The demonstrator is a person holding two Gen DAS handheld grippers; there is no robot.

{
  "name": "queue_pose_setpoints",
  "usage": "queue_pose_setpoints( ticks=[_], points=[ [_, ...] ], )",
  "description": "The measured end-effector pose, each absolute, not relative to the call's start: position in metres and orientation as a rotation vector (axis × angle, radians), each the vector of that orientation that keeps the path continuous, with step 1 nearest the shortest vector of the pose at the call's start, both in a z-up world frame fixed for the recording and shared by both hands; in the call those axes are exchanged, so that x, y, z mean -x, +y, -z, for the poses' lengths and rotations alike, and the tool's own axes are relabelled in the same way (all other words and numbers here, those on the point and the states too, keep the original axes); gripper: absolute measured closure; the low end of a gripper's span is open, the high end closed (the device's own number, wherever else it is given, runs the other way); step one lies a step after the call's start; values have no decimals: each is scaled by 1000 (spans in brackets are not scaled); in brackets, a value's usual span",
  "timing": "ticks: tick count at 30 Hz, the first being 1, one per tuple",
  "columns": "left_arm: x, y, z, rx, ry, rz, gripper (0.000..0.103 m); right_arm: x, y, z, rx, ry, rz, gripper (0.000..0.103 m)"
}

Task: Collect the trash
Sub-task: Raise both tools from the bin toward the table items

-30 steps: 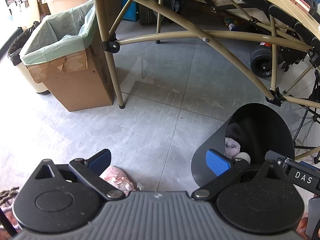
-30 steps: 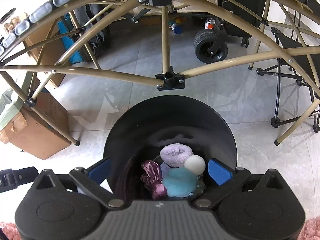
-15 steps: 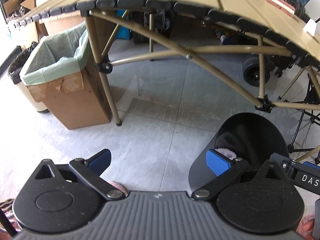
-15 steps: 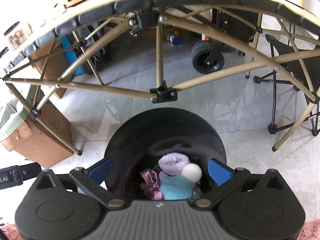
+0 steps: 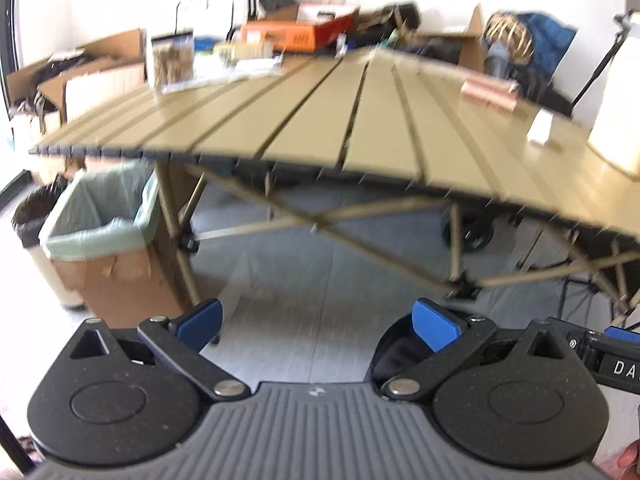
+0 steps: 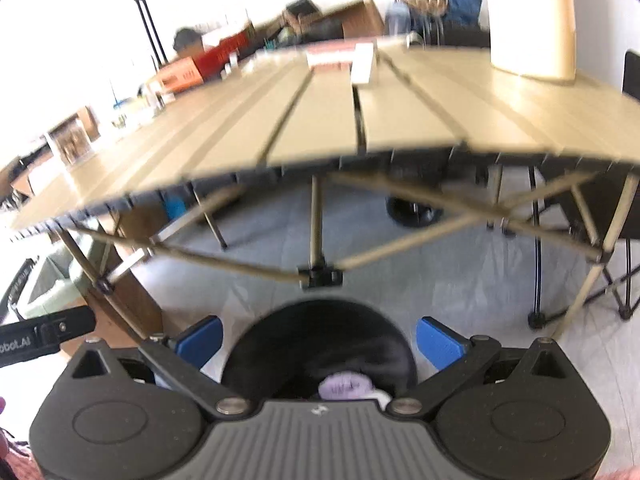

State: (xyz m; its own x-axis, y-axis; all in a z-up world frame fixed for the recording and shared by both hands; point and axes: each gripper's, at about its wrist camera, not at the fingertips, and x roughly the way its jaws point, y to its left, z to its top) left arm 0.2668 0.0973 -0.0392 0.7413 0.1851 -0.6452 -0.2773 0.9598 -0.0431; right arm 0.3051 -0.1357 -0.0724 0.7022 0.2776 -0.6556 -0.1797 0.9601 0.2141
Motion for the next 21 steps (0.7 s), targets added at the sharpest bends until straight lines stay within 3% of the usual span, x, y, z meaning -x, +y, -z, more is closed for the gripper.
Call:
queue_pose_setpoints(
  ticks=[9, 21],
  points=[
    [-285, 76, -7, 135, 624, -208, 0, -307, -170, 10, -178, 486, -265, 0],
    [-335, 56, -54, 111, 583, -164, 0, -380, -189, -31, -180, 403, -240, 0]
  ],
)
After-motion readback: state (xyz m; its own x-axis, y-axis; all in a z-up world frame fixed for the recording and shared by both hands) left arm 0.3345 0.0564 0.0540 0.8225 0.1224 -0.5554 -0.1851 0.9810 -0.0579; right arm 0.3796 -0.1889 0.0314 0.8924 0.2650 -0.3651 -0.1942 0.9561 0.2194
